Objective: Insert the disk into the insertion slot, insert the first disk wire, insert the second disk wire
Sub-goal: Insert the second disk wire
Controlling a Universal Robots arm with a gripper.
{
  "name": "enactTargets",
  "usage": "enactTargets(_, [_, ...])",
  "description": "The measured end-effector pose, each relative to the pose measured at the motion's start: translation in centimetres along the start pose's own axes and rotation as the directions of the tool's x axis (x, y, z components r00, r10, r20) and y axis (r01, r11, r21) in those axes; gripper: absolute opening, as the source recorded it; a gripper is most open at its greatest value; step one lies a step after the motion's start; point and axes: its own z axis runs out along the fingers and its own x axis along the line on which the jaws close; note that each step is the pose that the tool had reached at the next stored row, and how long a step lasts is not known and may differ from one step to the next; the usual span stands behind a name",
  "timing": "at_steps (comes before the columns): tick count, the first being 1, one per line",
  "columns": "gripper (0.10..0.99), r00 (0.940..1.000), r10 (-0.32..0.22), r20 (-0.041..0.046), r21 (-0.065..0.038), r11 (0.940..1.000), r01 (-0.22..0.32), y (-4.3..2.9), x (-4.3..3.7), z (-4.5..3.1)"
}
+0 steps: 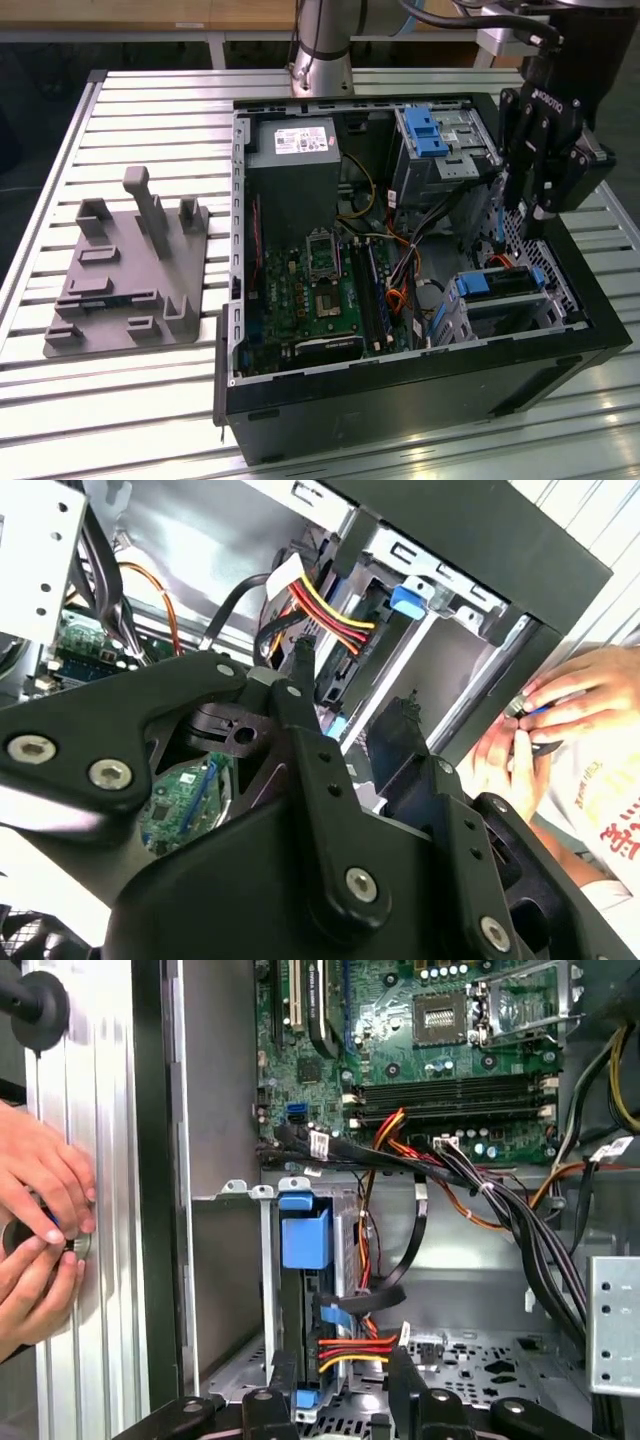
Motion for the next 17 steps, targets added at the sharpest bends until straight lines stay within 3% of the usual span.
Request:
enactTargets(7, [0.486, 0.9992, -0.040, -0.0074, 0.010, 0.9992, 0.040, 0.59, -0.07, 0.14])
enactTargets(12, [0.486, 0.9978, -0.054, -0.0377, 0.012, 0.9984, 0.055, 1.36, -0.08, 0.20])
enactTargets(17, [0.486, 0.9967, -0.058, -0.0566, 0.012, 0.9982, 0.059, 1.69, -0.12, 0.35])
